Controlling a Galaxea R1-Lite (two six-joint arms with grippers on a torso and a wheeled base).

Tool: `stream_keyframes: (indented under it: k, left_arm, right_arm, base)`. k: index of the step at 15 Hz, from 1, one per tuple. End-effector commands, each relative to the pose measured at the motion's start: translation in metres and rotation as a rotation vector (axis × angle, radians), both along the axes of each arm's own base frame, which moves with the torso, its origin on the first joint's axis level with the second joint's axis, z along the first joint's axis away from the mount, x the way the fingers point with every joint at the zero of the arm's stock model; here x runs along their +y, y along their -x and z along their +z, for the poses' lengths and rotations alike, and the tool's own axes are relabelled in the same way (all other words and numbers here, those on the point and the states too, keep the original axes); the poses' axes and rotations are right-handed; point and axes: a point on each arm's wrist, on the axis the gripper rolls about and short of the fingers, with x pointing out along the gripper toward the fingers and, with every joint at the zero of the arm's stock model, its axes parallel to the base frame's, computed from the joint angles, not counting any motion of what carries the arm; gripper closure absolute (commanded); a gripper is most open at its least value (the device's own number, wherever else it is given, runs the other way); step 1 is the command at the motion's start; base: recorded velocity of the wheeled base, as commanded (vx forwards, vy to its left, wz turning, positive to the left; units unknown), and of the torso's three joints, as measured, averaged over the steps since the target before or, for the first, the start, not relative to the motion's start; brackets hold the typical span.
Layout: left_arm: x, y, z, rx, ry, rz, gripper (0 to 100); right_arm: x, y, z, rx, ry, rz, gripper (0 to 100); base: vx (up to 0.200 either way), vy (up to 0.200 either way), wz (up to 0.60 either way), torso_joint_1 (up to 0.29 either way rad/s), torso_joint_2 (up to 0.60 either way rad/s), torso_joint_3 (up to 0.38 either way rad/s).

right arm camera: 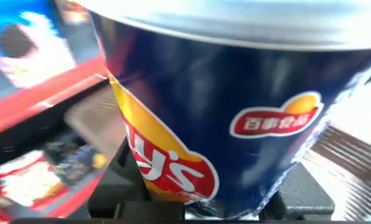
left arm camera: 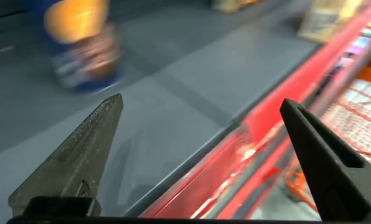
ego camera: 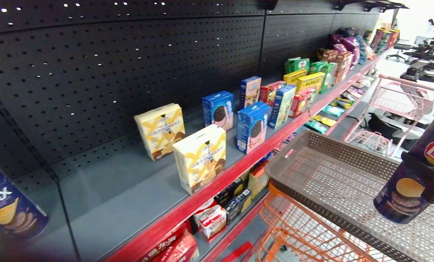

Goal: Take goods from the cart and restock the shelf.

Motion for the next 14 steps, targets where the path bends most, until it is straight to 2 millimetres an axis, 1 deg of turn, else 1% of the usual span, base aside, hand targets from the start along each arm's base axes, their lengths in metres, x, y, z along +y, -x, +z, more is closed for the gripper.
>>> stream_keyframes:
  k: [1, 4, 6, 7, 10, 12, 13, 14]
  left_arm:
    - [0.000, 0.000, 0.000, 0.000, 0.001, 0.001, 0]
    - [0.000, 0.000, 0.000, 0.000, 0.001, 0.000, 0]
    - [0.000, 0.000, 0.000, 0.000, 0.001, 0.000, 0]
    - [0.000, 0.000, 0.000, 0.000, 0.001, 0.001, 0]
    - [0.000, 0.000, 0.000, 0.000, 0.001, 0.000, 0]
    - [0.000, 0.000, 0.000, 0.000, 0.001, 0.001, 0]
    - [0.000, 0.000, 0.000, 0.000, 0.001, 0.000, 0]
    - [0.000, 0.000, 0.000, 0.000, 0.001, 0.000, 0]
  right_arm:
    - [0.000, 0.000, 0.000, 0.003, 0.001, -0.004, 100]
    - [-0.001, 0.003, -0.001, -0.003, -0.001, -0.002, 100]
    - [-0.003, 0.009, -0.008, 0.011, 0.004, -0.002, 100]
    - [-0.004, 0.011, -0.008, 0.007, 0.002, -0.002, 100]
    - [-0.005, 0.014, -0.014, 0.020, 0.006, -0.010, 100]
    - [-0.006, 0.015, -0.014, 0.023, 0.026, -0.081, 100]
    - [-0.006, 0.015, -0.014, 0.021, 0.046, -0.075, 100]
    - [-0.005, 0.016, -0.014, 0.019, 0.057, -0.071, 100]
  base:
    - [0.000, 0.000, 0.60, 0.002, 0.00, 0.002]
    - [0.000, 0.000, 0.60, 0.004, 0.00, 0.001]
    - [0.000, 0.000, 0.60, 0.005, 0.01, 0.005]
    - [0.000, 0.000, 0.60, 0.002, 0.00, 0.002]
    - [0.000, 0.000, 0.00, 0.000, 0.00, 0.000]
    - [0.000, 0.000, 0.00, 0.000, 0.00, 0.000]
    - [0.000, 0.000, 0.00, 0.000, 0.00, 0.000]
    - [0.000, 0.000, 0.60, 0.002, 0.00, 0.002]
